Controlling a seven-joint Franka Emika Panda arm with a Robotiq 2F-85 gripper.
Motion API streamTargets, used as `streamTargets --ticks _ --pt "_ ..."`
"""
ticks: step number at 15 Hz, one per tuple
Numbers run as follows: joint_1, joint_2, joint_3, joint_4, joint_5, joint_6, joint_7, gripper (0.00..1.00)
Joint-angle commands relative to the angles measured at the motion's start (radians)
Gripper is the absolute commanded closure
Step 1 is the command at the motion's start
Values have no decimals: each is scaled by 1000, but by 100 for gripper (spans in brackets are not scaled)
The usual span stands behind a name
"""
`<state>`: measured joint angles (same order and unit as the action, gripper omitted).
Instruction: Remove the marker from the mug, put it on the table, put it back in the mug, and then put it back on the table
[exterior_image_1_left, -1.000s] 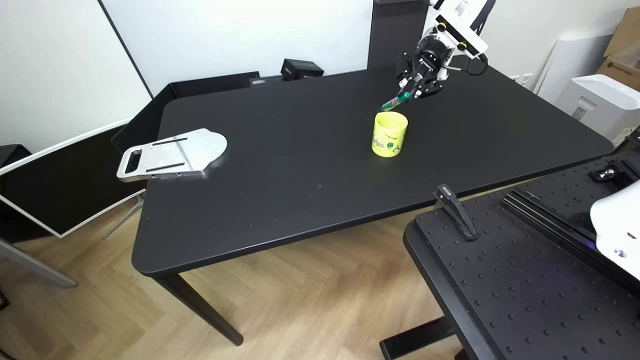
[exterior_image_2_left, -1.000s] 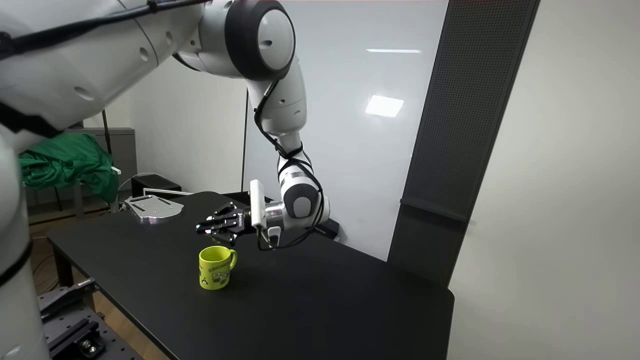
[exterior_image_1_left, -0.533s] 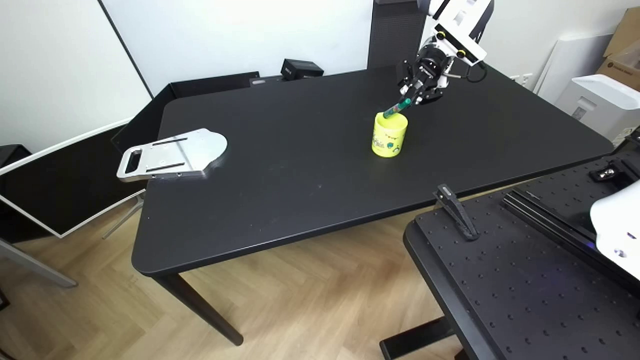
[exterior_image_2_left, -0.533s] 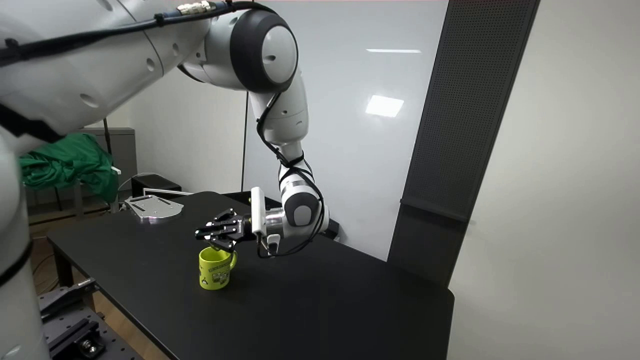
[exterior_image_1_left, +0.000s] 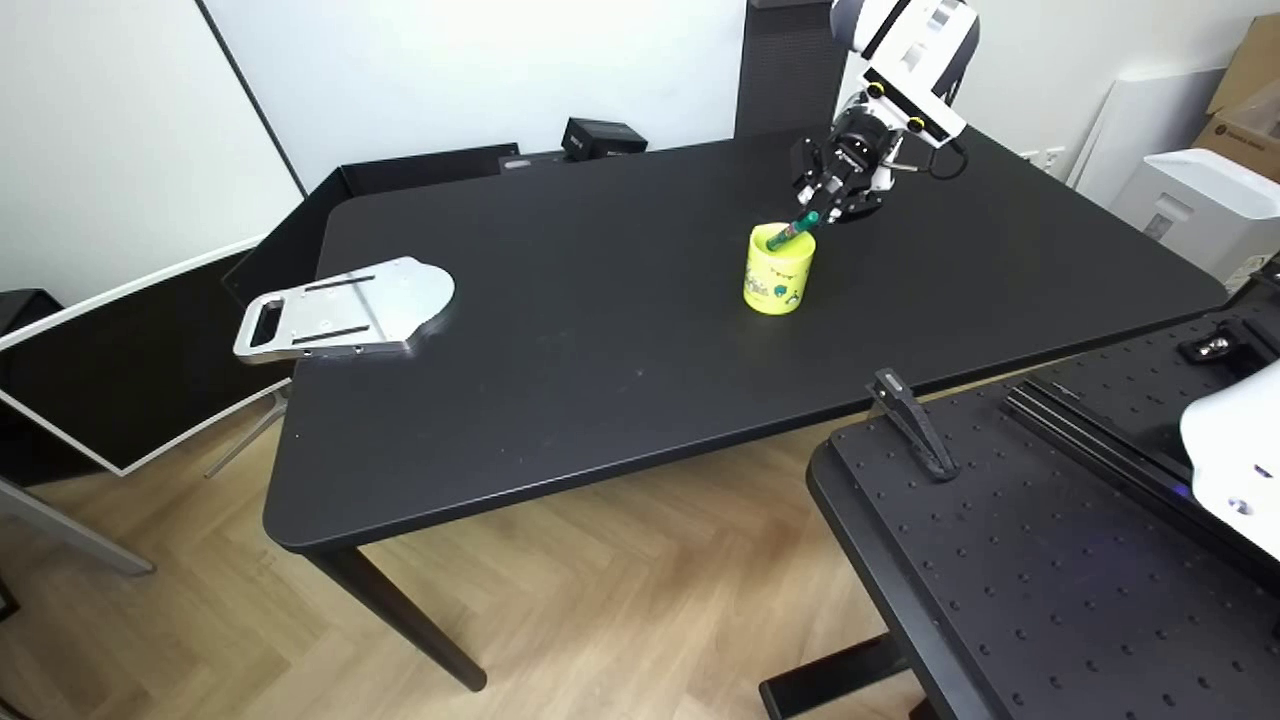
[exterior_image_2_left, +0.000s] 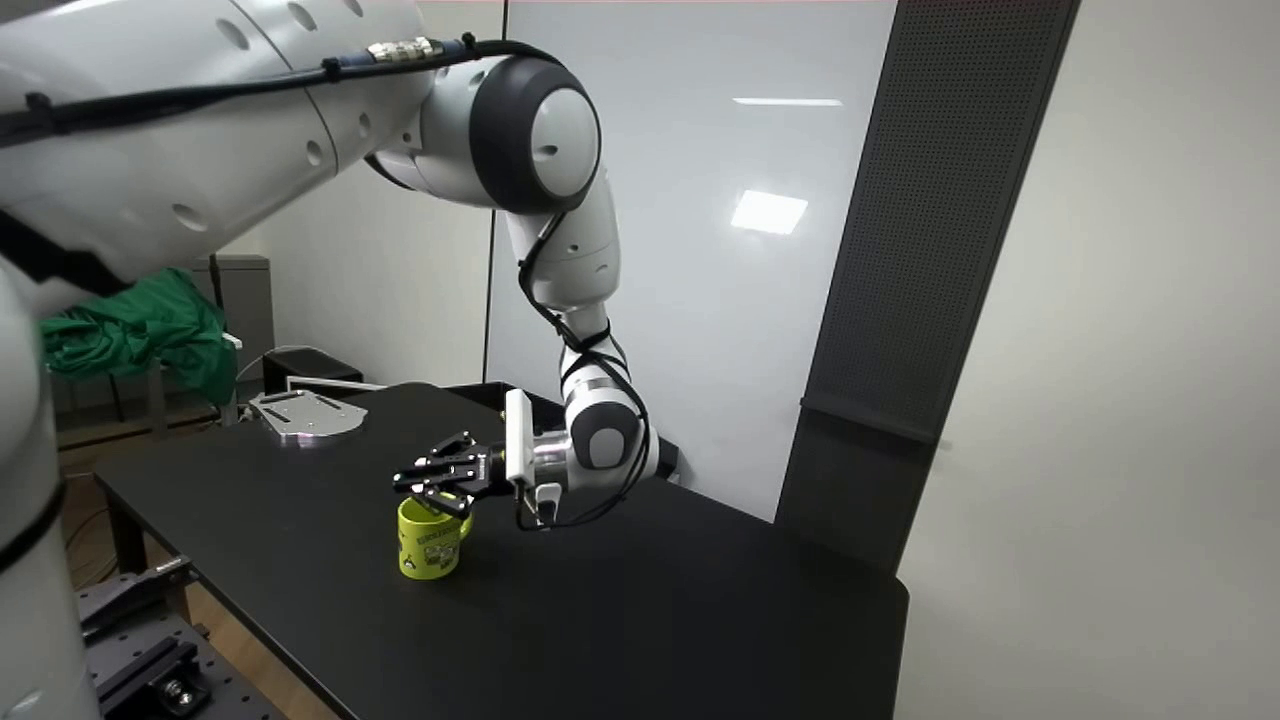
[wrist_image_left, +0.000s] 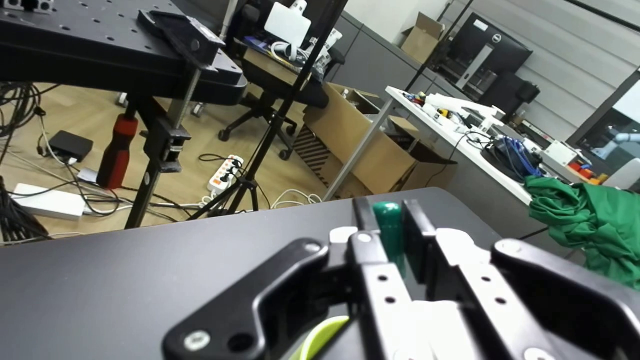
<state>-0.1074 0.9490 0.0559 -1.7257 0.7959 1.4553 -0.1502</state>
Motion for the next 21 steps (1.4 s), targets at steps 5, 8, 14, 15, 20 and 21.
streamTargets --ticks 5,8,14,15,20,21 --pt "32 39 -9 78 -11 -20 42 29" --pt "48 21 -9 76 -44 -9 16 8" --pt "80 -13 -9 67 -120 46 -19 0" --pt "86 -22 -9 61 -140 69 -26 0" --pt "107 -70 12 28 -281 185 -113 0" --pt "109 -80 20 22 -317 204 -138 0"
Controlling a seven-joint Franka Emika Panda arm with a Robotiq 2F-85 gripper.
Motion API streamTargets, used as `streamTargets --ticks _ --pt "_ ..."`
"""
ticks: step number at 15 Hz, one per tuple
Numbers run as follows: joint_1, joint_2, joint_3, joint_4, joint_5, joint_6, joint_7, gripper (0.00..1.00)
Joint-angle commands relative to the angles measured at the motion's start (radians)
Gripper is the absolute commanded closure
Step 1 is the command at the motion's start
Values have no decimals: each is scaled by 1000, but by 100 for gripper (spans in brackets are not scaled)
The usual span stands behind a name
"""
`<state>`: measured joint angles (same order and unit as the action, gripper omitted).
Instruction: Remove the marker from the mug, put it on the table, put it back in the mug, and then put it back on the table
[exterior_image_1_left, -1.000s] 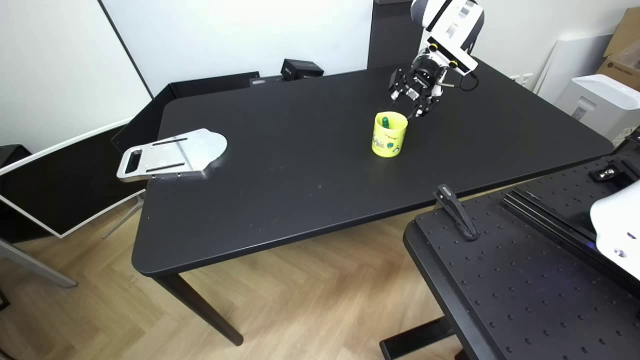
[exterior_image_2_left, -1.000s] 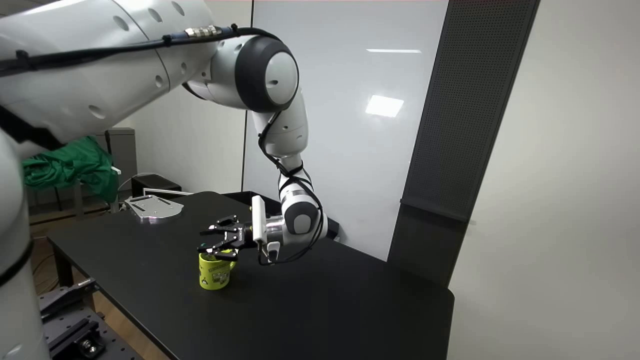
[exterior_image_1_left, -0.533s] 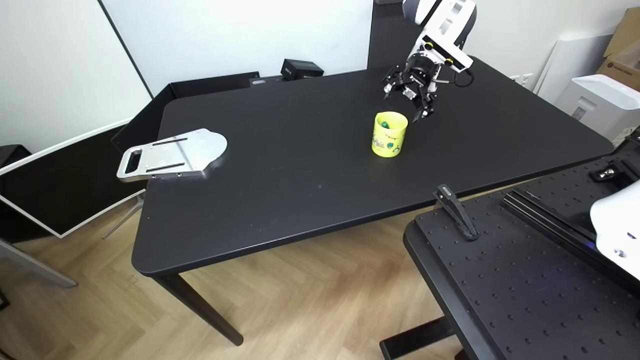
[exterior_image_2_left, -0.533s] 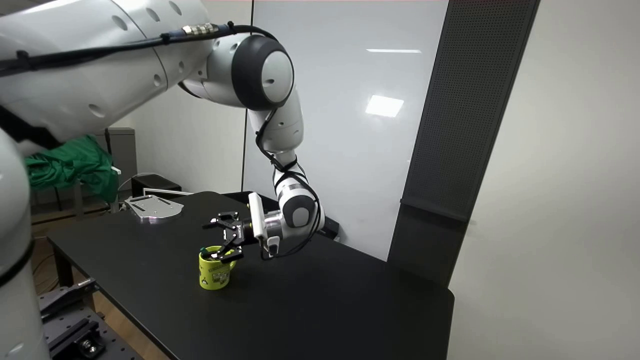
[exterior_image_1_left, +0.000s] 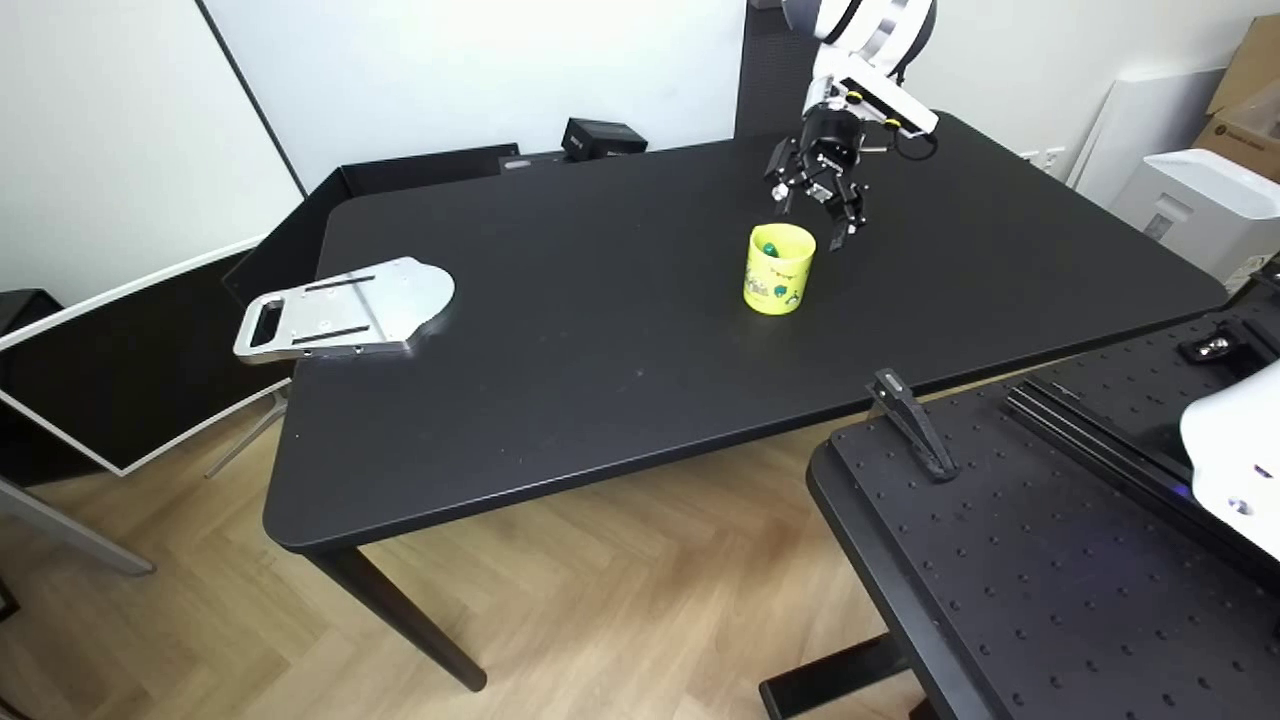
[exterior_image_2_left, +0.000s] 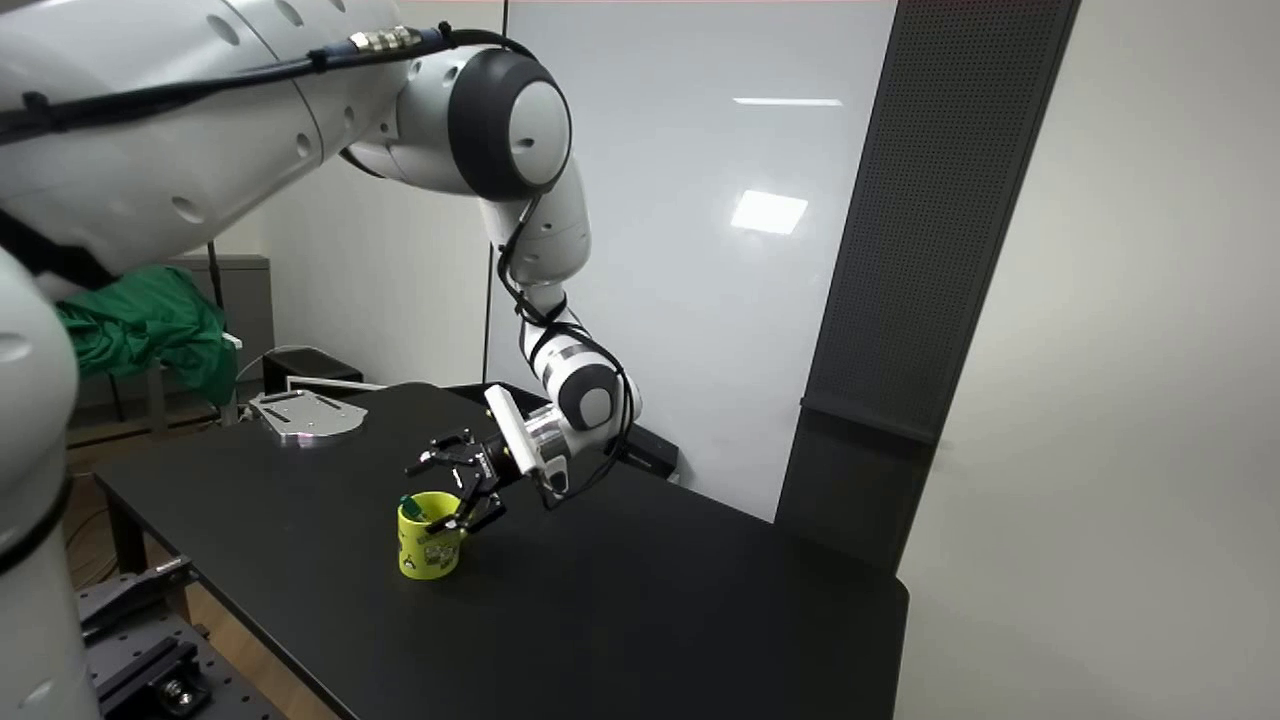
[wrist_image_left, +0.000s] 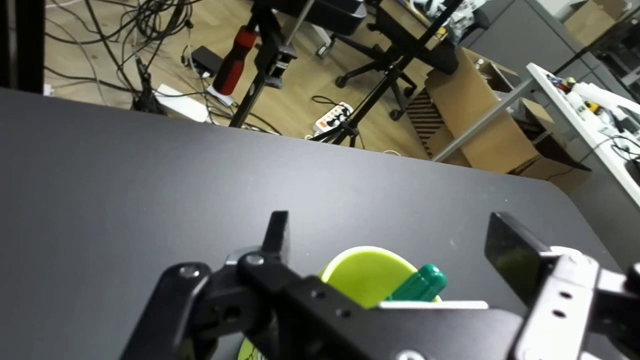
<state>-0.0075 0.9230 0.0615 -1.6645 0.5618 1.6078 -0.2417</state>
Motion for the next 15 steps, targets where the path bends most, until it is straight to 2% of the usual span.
streamTargets --ticks 1,6,15 --pt "8 -63 24 -46 -110 69 -62 0" --pt "22 -110 49 -84 -253 135 -125 0" --pt "64 -231 66 -207 -509 309 -137 0"
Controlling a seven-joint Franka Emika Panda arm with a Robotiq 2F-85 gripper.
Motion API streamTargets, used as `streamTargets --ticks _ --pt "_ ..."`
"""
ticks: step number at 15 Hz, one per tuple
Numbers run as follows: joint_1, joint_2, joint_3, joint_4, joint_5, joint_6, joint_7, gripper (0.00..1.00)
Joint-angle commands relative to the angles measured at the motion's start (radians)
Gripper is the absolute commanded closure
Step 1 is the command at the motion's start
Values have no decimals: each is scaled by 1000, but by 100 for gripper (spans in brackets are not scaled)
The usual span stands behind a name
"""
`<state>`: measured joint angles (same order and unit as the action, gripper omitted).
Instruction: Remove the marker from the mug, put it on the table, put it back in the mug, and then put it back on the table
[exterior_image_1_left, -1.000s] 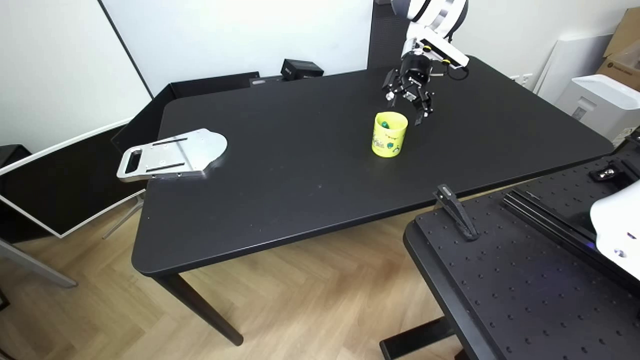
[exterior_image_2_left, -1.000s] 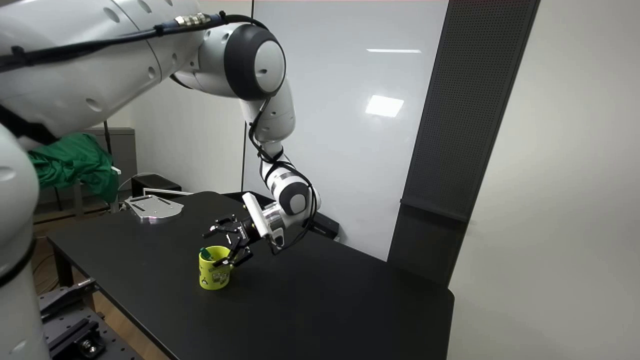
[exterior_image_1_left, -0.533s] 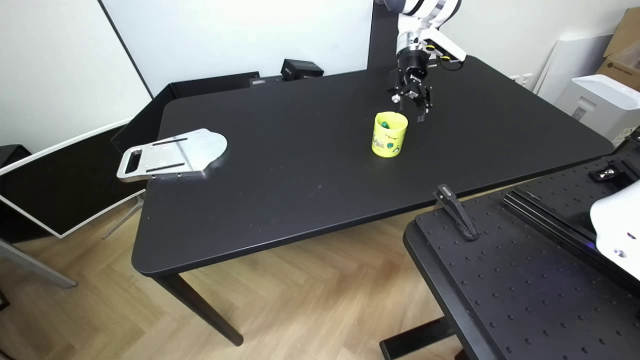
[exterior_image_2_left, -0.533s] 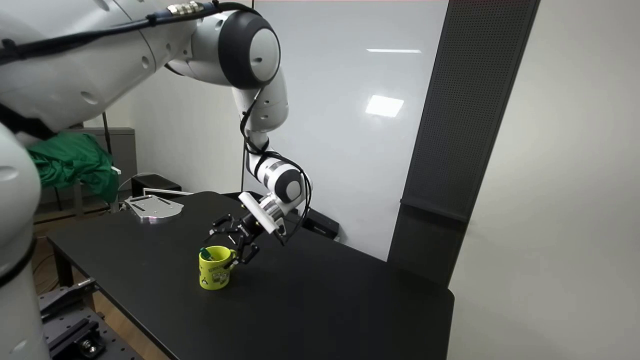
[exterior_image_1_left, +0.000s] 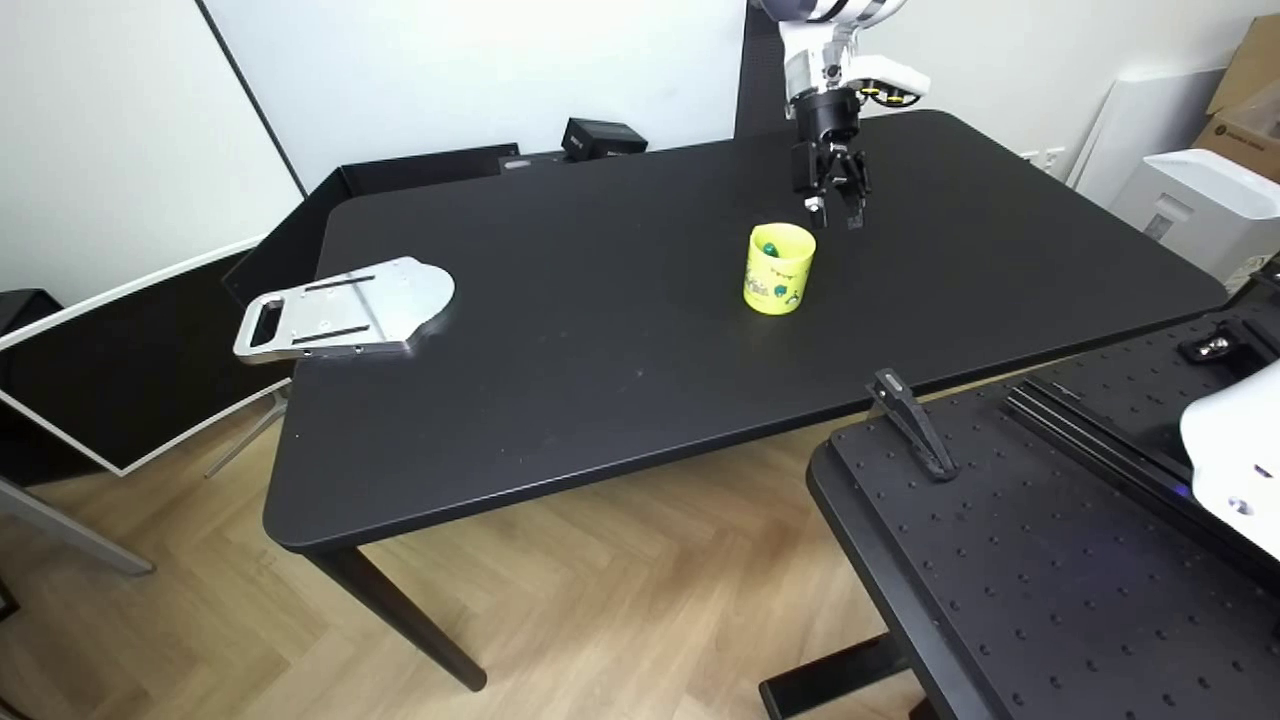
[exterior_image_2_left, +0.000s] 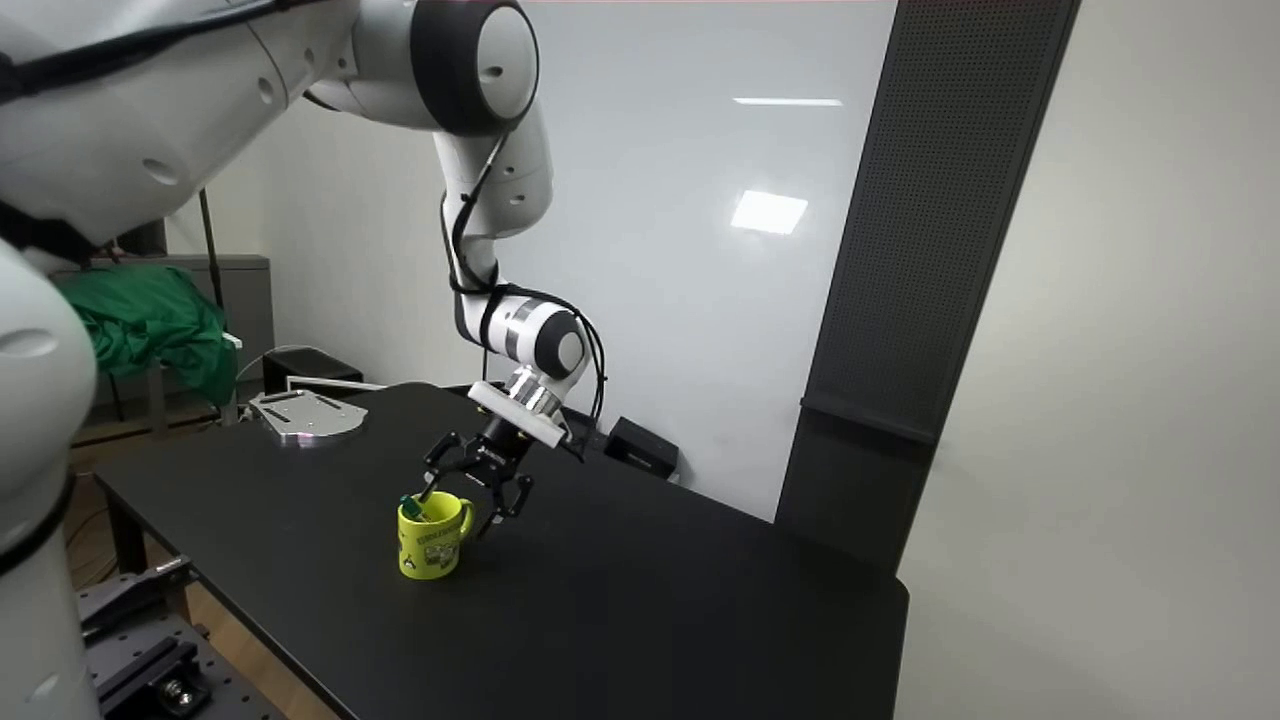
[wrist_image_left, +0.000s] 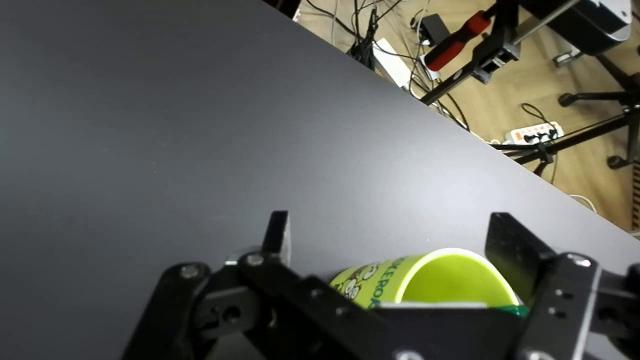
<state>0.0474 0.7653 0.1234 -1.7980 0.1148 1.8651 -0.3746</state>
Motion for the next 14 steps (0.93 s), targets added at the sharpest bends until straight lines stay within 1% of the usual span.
streamTargets --ticks 1,5,10,14 --pt "15 -89 6 -89 -92 70 -12 0" --pt "39 -143 4 -142 -243 125 -39 0" --pt "84 -203 -3 -212 -466 199 -43 0" --pt "106 -246 5 -277 -634 300 -74 0"
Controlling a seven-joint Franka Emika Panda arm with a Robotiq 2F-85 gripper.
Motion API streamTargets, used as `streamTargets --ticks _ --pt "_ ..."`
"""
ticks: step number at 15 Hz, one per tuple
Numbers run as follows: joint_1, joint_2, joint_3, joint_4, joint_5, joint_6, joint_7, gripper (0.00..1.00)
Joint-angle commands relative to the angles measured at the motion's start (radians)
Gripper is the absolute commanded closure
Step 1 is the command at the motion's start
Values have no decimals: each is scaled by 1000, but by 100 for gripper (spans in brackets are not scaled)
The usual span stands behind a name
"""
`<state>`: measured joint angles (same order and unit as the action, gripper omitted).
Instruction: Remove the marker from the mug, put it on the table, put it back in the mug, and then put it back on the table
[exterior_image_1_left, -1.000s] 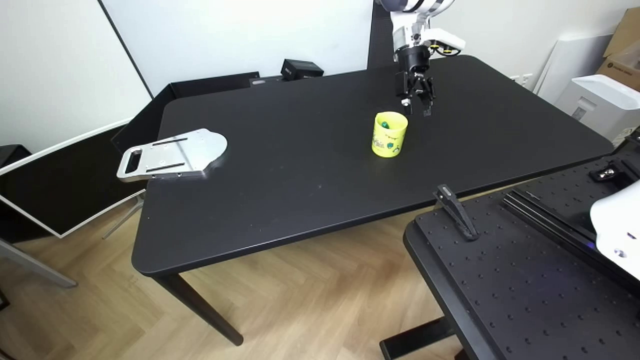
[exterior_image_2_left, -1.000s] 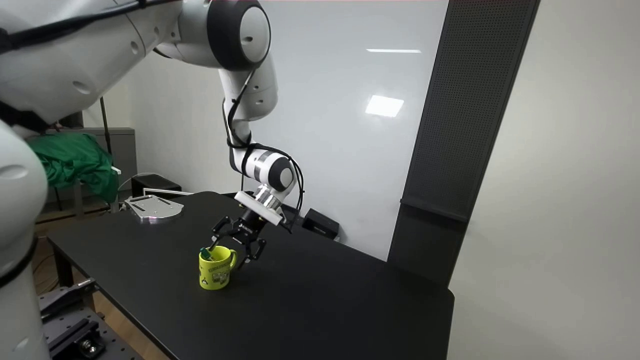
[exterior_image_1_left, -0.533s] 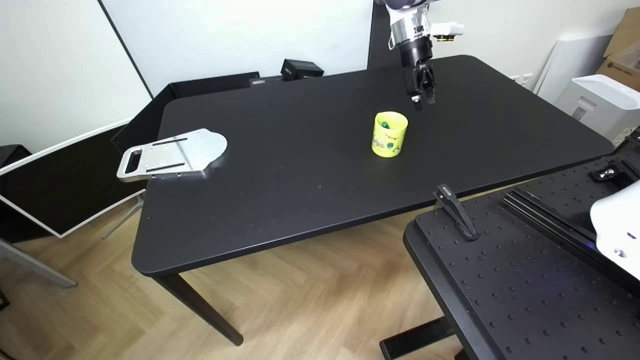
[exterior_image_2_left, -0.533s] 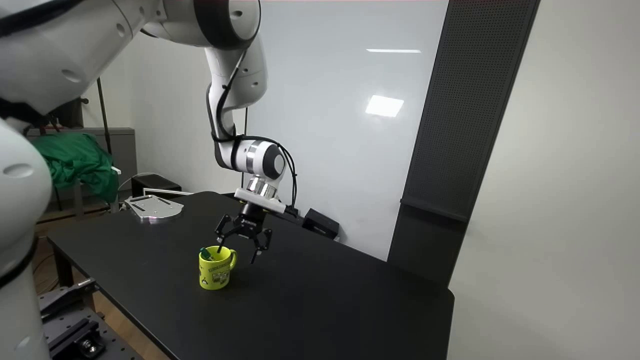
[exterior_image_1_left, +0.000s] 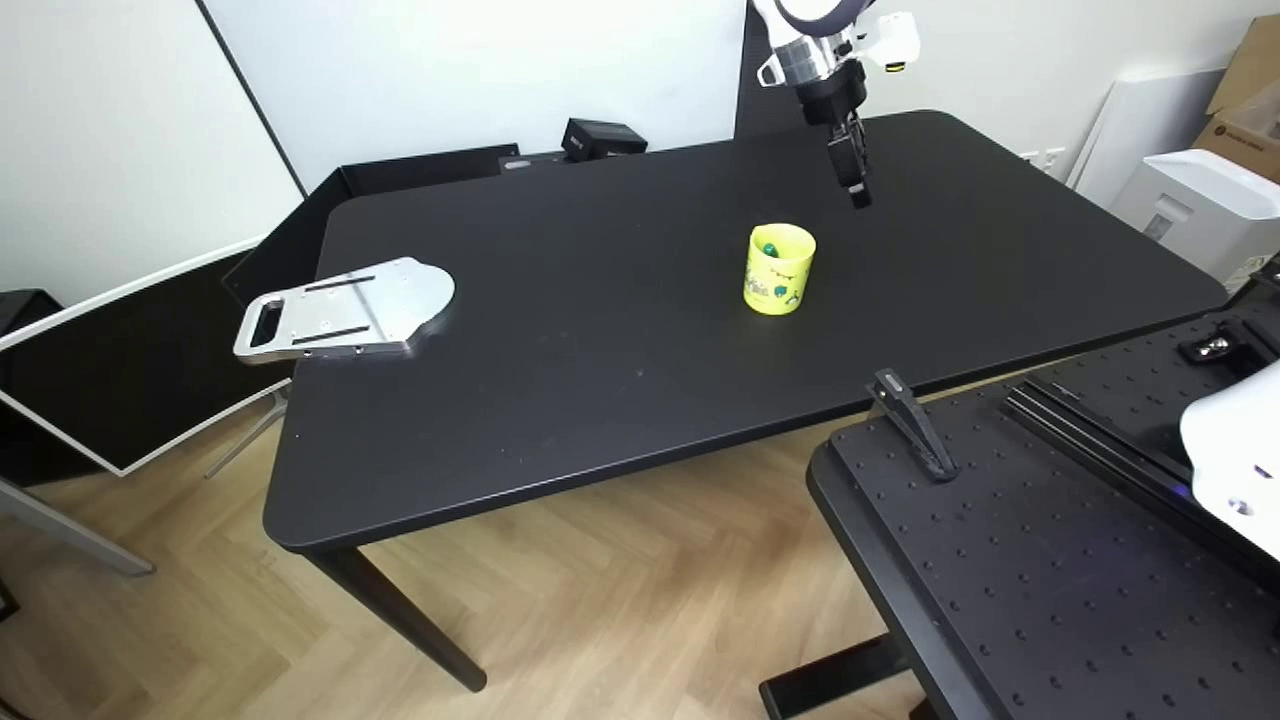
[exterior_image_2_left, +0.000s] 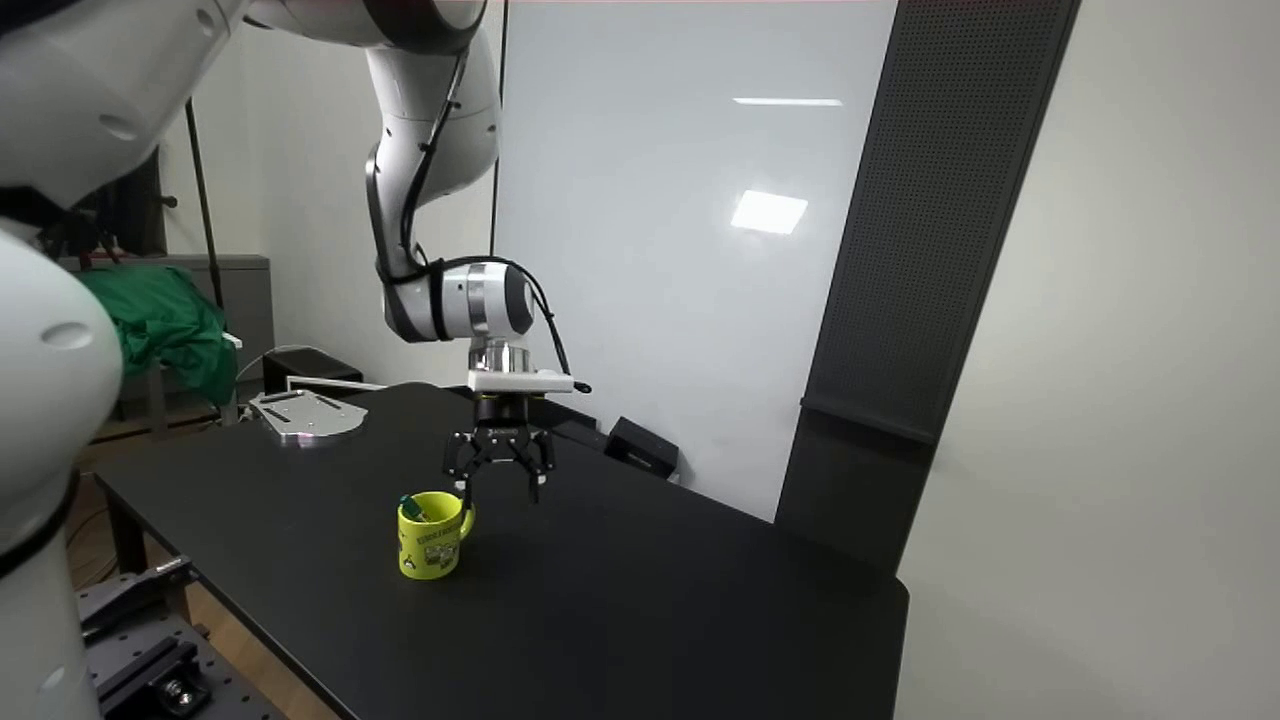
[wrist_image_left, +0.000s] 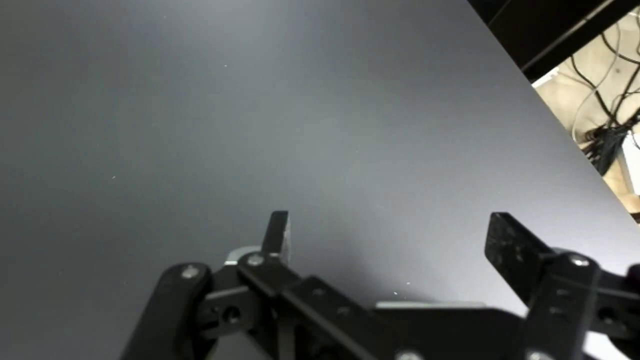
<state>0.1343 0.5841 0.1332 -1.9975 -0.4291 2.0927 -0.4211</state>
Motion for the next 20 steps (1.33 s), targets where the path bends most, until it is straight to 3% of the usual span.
streamTargets --ticks 1,9,20 --pt "26 -73 -3 -90 -126 104 -36 0" --pt "46 -102 43 -139 -254 244 -121 0" --pt "100 -80 106 -145 -307 274 -232 0"
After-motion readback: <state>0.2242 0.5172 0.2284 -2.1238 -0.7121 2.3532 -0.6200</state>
